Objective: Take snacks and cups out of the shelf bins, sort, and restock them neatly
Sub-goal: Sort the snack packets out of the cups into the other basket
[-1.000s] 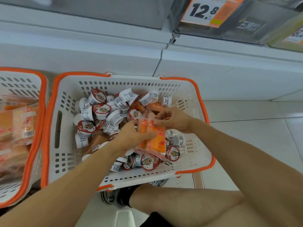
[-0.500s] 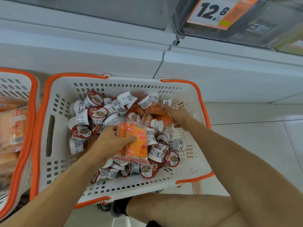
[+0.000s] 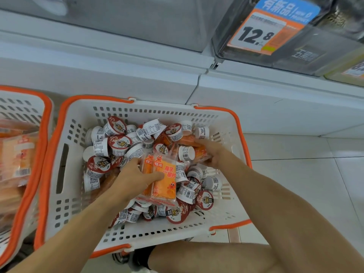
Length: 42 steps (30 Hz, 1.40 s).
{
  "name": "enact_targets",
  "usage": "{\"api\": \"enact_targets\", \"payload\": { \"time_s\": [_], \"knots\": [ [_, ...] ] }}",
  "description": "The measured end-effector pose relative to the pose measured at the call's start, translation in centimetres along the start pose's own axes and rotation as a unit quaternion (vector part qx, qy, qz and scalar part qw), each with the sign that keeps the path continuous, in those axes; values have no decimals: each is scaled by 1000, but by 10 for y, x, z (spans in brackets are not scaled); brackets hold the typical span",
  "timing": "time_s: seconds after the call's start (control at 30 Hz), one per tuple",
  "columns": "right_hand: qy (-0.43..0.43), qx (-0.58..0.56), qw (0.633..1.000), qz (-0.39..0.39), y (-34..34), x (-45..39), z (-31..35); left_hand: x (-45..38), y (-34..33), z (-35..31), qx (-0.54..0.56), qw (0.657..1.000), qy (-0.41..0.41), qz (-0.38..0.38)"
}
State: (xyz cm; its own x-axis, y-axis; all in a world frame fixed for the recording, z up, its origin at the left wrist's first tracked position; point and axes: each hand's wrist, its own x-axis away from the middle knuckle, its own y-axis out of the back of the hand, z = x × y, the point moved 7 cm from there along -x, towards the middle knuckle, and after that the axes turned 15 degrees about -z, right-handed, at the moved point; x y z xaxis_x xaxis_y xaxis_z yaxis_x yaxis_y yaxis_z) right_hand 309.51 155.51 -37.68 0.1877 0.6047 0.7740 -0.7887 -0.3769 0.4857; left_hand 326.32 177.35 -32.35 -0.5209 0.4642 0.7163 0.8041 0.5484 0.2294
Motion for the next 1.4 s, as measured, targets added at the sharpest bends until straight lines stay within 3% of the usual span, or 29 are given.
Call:
{"api": "enact_targets", "payload": {
  "time_s": [0.37, 0.5, 0.67, 0.77, 0.87, 0.97, 1.13, 1.2, 1.3, 1.4],
  "knots": [
    [-104, -140, 984, 35, 43, 43, -22, 15, 10, -17, -14, 999, -37, -3],
    [-50, -100, 987, 118, 68, 85, -17, 22, 19, -25, 10, 999, -48, -1],
    [121, 46, 988, 89, 83, 138, 4, 35, 45, -31, 33, 998, -56, -1],
    [161, 34, 973, 162, 51, 182, 14, 44, 85, -42, 21, 996, -74, -34],
    [203, 1, 958, 203, -3, 224, 25, 55, 149, -60, -65, 987, -107, -104],
    [236, -22, 936, 260, -78, 269, 35, 59, 227, -71, -171, 946, -139, -236],
    [281, -27, 925, 255, -193, 322, 44, 68, 314, -53, -155, 895, -128, -398],
    [274, -14, 914, 298, -225, 339, 41, 65, 334, -33, -143, 885, -105, -431],
    [293, 77, 869, 391, -242, 357, 29, 56, 346, -9, -121, 892, -79, -427],
    [361, 138, 854, 348, -219, 334, 30, 51, 337, -8, -138, 894, -108, -413]
  ]
}}
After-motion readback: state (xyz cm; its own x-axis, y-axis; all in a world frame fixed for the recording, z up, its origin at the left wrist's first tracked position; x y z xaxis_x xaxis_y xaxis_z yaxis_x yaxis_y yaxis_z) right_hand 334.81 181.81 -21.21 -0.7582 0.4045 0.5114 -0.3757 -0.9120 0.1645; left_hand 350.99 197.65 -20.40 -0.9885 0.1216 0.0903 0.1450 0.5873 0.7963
